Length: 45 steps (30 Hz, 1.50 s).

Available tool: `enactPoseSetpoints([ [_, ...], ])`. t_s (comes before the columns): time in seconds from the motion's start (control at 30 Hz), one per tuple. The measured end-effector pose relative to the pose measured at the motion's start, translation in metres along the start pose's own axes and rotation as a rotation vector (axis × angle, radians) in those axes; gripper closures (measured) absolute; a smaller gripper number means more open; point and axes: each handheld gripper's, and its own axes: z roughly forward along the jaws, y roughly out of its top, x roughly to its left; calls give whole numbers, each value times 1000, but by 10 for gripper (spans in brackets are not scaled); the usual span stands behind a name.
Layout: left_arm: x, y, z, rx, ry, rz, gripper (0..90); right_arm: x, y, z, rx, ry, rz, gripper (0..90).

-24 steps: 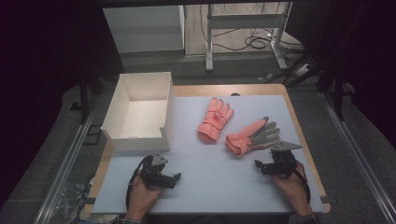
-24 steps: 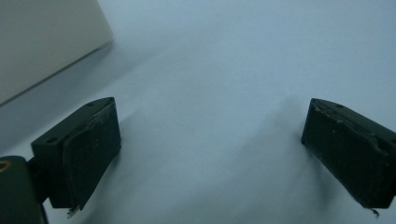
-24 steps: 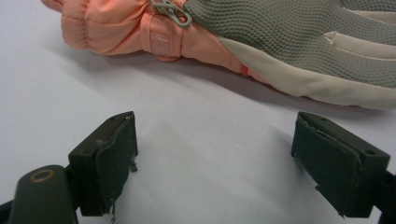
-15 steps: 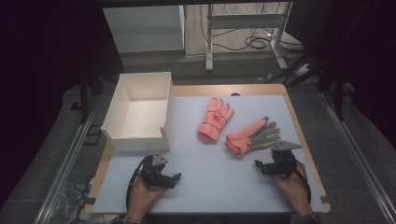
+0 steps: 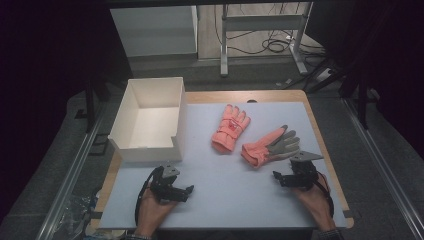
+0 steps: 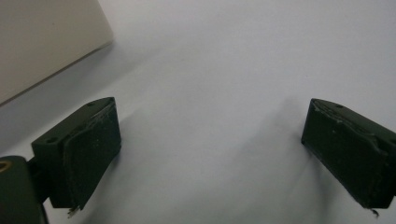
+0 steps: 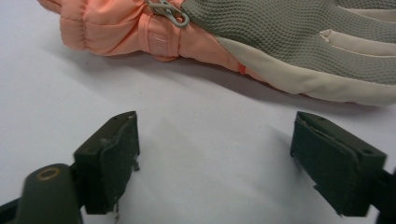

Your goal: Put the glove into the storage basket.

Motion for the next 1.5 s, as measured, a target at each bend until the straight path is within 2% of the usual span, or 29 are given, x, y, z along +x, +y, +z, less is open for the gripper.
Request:
enactPoseSetpoints([
  [0.17, 0, 0, 0, 0, 0, 0, 45, 1, 1, -5, 10, -5, 7, 249],
  [0.33, 0, 0, 0, 0, 0, 0, 45, 3, 9, -17, -15, 12, 22, 341],
  [0.53, 0, 0, 0, 1, -1, -1, 45, 0, 26, -24, -32, 15, 50, 461],
  [0.63, 0, 0, 0, 1, -1, -1, 46, -4, 38, -24, -42, 16, 66, 492],
  [0.87, 0, 0, 0, 0, -1, -1, 46, -15, 69, -9, -40, -10, 110, 497],
  [1.03, 0, 0, 0, 0, -1, -1, 46, -15, 77, 12, -17, -52, 123, 423],
  [1.17, 0, 0, 0, -1, -1, -2, 46, -15, 74, 29, 27, -88, 129, 431],
  [1.2, 0, 0, 0, -1, -1, -1, 46, -15, 73, 32, 37, -88, 133, 446],
  [1.3, 0, 0, 0, -1, -1, -1, 46, -10, 69, 40, 49, -120, 106, 513],
  [1.4, 0, 0, 0, -1, -1, -1, 46, -7, 66, 42, 42, -129, 111, 679],
  [1.5, 0, 0, 0, -1, -1, -1, 46, -7, 65, 42, 47, -129, 97, 782],
])
